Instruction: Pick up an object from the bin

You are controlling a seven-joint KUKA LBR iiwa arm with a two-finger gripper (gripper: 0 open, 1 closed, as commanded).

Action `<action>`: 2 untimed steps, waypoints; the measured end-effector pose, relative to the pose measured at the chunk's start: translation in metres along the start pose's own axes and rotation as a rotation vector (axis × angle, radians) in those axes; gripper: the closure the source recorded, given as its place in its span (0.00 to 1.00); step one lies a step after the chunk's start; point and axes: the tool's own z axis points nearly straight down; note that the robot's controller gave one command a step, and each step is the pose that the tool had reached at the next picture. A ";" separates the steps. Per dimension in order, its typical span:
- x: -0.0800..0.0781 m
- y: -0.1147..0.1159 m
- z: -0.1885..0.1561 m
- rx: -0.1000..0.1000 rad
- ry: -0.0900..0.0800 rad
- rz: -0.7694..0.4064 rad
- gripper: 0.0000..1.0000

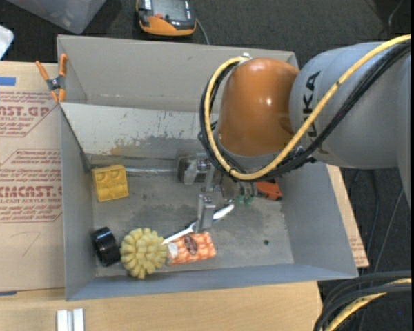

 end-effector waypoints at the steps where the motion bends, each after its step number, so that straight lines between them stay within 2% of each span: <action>1: 0.029 -0.033 0.046 0.000 0.001 -0.106 0.00; 2: 0.002 -0.056 0.048 0.000 -0.010 -0.162 0.00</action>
Offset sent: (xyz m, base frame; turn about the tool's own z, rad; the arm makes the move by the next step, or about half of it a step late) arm -0.0032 -0.0549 -0.0482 -0.1632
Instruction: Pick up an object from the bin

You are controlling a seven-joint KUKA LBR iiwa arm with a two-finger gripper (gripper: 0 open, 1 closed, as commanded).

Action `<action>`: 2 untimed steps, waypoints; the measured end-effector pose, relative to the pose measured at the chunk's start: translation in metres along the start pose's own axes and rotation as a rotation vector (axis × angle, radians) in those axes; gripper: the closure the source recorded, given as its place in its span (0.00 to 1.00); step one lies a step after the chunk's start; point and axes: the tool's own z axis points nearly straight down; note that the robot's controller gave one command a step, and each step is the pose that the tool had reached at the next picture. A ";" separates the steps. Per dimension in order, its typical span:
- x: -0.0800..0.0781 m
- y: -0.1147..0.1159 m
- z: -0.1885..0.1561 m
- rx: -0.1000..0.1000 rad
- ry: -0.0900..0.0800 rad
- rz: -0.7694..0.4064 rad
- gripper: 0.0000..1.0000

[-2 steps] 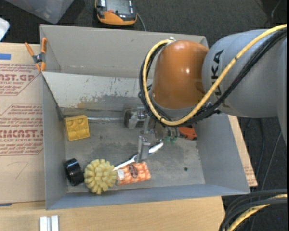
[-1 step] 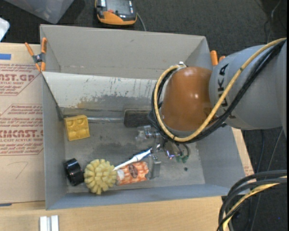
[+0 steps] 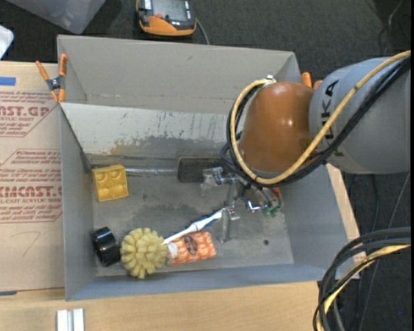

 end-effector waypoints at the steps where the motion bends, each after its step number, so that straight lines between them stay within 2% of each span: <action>1: 0.014 0.055 0.065 -0.003 0.019 0.086 0.00; 2: 0.013 -0.011 0.072 0.003 -0.004 -0.177 0.00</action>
Offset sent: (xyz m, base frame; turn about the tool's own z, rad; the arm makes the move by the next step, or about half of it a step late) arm -0.0101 -0.0104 -0.0714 -0.1803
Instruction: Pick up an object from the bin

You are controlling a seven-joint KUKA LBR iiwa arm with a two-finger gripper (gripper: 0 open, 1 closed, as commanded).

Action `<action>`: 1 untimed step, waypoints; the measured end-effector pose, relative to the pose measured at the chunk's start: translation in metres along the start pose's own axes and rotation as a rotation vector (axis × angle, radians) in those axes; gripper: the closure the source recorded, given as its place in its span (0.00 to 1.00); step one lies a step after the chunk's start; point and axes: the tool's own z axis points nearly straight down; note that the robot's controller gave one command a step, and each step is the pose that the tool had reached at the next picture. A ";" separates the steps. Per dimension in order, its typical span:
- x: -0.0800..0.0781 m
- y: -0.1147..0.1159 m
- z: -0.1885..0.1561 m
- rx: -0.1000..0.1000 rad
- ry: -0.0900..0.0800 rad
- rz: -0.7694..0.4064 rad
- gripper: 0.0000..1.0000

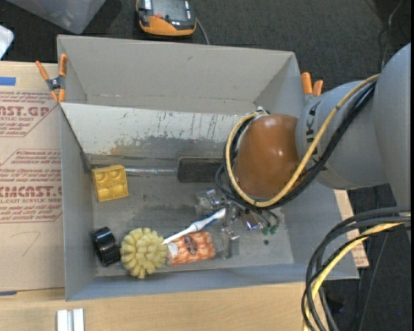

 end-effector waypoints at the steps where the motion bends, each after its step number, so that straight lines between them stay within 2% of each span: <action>1: 0.015 0.043 0.009 -0.011 0.012 -0.159 1.00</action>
Offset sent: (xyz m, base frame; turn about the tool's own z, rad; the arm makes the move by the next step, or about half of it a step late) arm 0.0000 0.0000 0.0000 0.0000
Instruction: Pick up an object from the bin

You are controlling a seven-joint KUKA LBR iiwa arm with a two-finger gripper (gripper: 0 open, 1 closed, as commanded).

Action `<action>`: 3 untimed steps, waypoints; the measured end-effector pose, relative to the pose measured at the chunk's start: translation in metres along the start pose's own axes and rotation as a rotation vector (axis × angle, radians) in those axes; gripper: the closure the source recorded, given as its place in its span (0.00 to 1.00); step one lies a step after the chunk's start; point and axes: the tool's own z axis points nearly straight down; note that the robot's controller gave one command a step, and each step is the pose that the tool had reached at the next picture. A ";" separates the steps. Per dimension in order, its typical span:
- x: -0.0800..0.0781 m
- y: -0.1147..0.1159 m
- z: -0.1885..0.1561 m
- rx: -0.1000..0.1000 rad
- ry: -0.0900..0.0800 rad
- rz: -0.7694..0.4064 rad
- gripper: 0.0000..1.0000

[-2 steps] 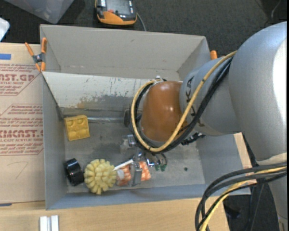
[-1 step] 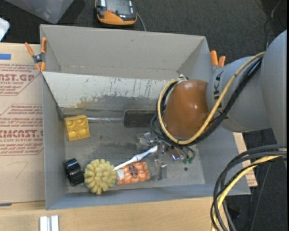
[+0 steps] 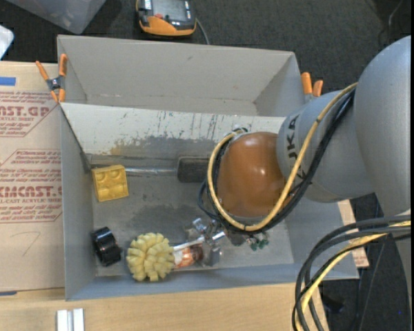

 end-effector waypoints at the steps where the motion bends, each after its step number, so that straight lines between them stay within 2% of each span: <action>1: 0.000 0.000 0.000 0.000 0.000 0.000 1.00; 2: -0.020 0.016 -0.081 0.001 -0.008 -0.017 1.00; 3: -0.011 0.011 -0.164 -0.004 0.010 0.011 1.00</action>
Offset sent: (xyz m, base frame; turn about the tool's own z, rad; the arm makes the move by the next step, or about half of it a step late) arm 0.0084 0.0214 0.0771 -0.0159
